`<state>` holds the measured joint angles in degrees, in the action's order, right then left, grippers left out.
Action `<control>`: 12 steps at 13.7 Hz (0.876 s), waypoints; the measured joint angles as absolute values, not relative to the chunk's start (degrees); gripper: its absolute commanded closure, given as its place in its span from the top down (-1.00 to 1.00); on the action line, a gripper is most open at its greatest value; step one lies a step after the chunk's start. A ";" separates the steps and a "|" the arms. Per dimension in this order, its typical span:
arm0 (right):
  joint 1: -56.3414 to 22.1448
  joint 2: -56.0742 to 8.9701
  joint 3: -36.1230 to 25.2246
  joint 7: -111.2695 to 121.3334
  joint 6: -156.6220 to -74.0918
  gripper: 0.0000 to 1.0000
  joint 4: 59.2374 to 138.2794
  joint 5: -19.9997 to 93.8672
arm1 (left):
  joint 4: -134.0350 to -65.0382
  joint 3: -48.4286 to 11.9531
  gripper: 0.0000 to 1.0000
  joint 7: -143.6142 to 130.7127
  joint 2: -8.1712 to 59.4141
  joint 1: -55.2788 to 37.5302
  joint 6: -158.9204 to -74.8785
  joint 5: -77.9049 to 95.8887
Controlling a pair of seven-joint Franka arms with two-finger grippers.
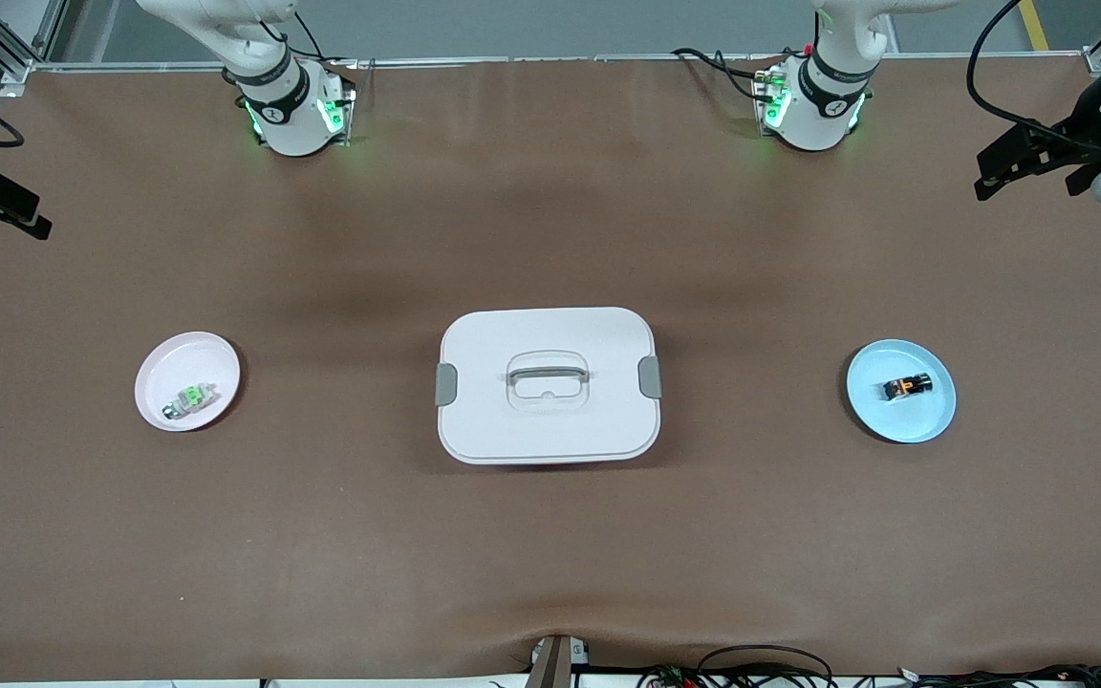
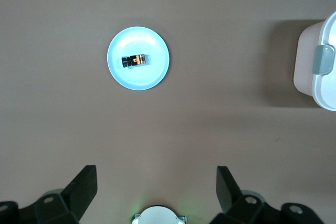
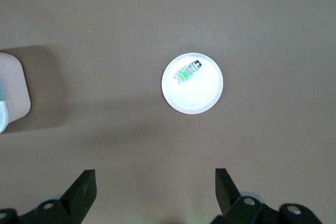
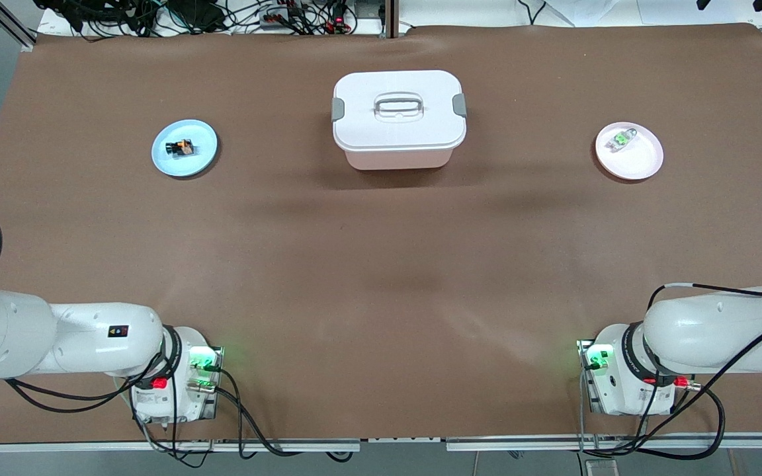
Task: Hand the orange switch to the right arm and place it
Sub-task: 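Move the left gripper toward the black-orange switch on the blue plate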
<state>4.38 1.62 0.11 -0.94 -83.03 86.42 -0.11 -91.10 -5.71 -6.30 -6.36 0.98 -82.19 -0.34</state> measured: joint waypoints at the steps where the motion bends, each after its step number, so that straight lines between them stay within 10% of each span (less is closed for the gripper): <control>1: 4.38 1.62 0.11 -0.94 -83.03 1.00 86.42 -0.12 | -91.10 -5.71 1.00 -6.30 -6.36 0.98 -82.19 -0.34; 12: 4.38 1.62 0.09 -0.94 -83.03 1.00 86.38 -0.14 | -90.02 -3.30 1.00 -6.00 -0.76 1.46 -82.45 -0.38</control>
